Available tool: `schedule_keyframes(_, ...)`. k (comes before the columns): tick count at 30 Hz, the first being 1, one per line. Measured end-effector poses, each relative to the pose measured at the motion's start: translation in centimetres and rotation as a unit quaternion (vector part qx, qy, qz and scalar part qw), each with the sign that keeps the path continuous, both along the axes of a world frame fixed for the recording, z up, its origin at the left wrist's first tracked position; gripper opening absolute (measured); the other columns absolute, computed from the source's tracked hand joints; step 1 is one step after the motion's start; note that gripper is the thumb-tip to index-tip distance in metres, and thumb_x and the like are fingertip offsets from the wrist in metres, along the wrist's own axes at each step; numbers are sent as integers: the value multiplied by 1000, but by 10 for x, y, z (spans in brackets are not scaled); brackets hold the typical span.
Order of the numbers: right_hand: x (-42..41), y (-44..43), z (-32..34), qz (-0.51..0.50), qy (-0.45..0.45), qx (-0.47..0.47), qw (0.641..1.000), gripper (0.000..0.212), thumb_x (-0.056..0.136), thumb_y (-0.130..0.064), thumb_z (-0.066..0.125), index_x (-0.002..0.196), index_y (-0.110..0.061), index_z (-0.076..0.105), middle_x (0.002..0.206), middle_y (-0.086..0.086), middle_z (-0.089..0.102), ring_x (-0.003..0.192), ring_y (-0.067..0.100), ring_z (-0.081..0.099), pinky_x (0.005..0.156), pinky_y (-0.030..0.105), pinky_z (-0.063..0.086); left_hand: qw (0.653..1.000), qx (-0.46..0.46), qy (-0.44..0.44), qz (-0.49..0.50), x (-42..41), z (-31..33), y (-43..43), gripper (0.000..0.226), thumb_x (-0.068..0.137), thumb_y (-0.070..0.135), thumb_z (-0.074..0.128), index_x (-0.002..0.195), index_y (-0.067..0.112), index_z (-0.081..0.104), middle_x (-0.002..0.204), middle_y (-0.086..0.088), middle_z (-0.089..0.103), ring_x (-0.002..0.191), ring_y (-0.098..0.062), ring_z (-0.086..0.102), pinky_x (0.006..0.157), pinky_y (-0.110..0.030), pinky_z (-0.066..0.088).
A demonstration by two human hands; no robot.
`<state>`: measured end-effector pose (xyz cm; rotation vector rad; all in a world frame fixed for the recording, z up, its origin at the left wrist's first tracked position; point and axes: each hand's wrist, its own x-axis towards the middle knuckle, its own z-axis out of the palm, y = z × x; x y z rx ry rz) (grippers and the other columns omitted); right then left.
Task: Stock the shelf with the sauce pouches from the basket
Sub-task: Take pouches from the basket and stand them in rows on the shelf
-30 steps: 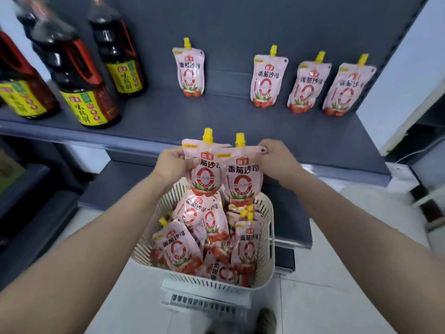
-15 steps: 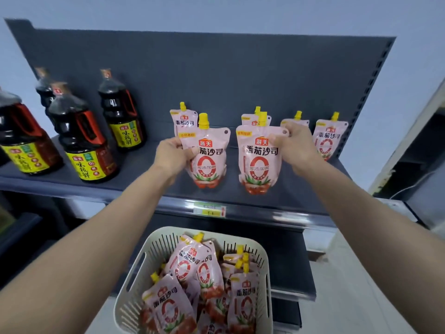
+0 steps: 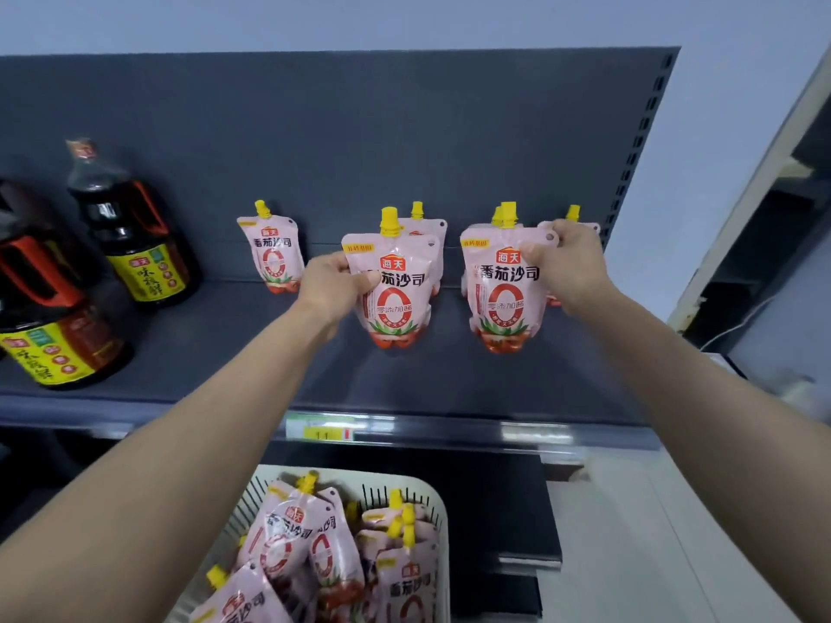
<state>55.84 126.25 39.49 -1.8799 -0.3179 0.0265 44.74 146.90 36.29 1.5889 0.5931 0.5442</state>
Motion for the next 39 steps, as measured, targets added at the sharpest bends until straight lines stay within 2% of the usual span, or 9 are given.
schedule_keyframes(3, 22, -26, -4, -23, 11, 11, 1000, 26, 90, -3, 57, 116, -3, 61, 99, 12, 68, 83, 28, 69, 77, 44, 59, 1000, 4, 6, -18, 26, -3, -20, 23, 86, -2, 60, 108, 0, 65, 105, -12, 67, 80, -19, 64, 62, -22, 51)
schedule_keyframes(8, 64, -61, -16, -53, 18, 0, 998, 7, 88, -3, 59, 83, -7, 58, 99, 21, 70, 87, 37, 70, 78, 54, 57, 999, 3, 9, -43, 66, -8, -50, 23, 85, -3, 59, 108, -1, 64, 109, -15, 67, 70, -11, 63, 52, -15, 53)
schedule_keyframes(13, 99, -75, -27, -56, 19, -1, 998, 19, 88, -4, 58, 98, 12, 56, 101, 26, 68, 89, 40, 69, 79, 57, 56, 999, 0, 13, -38, 96, -8, -71, 25, 86, -4, 58, 110, -3, 63, 112, -17, 66, 87, -22, 63, 47, -12, 50)
schedule_keyframes(15, 112, -77, -32, -48, 16, -11, 999, 9, 88, -4, 58, 81, 2, 55, 96, 22, 68, 89, 39, 69, 79, 55, 57, 999, 4, 22, -36, 106, -9, -77, 25, 86, -3, 58, 110, -3, 63, 114, -18, 66, 84, -20, 63, 45, -11, 48)
schedule_keyframes(19, 132, -75, -45, -32, 25, -9, 999, 31, 89, -4, 56, 64, -17, 45, 86, 11, 64, 84, 33, 66, 78, 46, 57, 999, 2, 33, -28, 121, -17, -82, 24, 86, -4, 58, 110, -5, 63, 115, -21, 66, 84, -22, 64, 42, -9, 48)
schedule_keyframes(23, 150, -70, -55, -17, 40, 13, 999, 30, 90, -2, 53, 66, -18, 47, 89, 8, 64, 81, 27, 64, 68, 35, 56, 999, -6, 43, -20, 132, -22, -81, 23, 86, -3, 59, 108, -3, 64, 115, -19, 67, 82, -19, 63, 43, -11, 50)
schedule_keyframes(28, 166, -68, -65, -6, 55, 28, 998, 28, 90, 0, 53, 70, -18, 50, 94, 10, 65, 84, 27, 65, 67, 31, 55, 999, -19, 41, -22, 143, -28, -79, 26, 86, -5, 58, 111, -6, 62, 114, -21, 66, 73, -16, 63, 43, -11, 50)
schedule_keyframes(33, 172, -71, -71, 14, 51, 45, 998, 28, 90, 0, 53, 72, -22, 50, 80, -2, 63, 71, 11, 61, 56, 17, 48, 998, -31, 42, -27, 151, -36, -78, 27, 86, -6, 57, 113, -6, 62, 115, -20, 65, 71, -13, 63, 45, -12, 51)
schedule_keyframes(39, 172, -78, -77, 58, 72, 71, 993, 26, 89, 2, 55, 81, -23, 58, 86, -4, 66, 78, 9, 64, 65, 21, 54, 998, -37, 55, -21, 156, -44, -76, 26, 86, -4, 58, 112, -4, 63, 115, -19, 66, 77, -17, 65, 52, -15, 54)
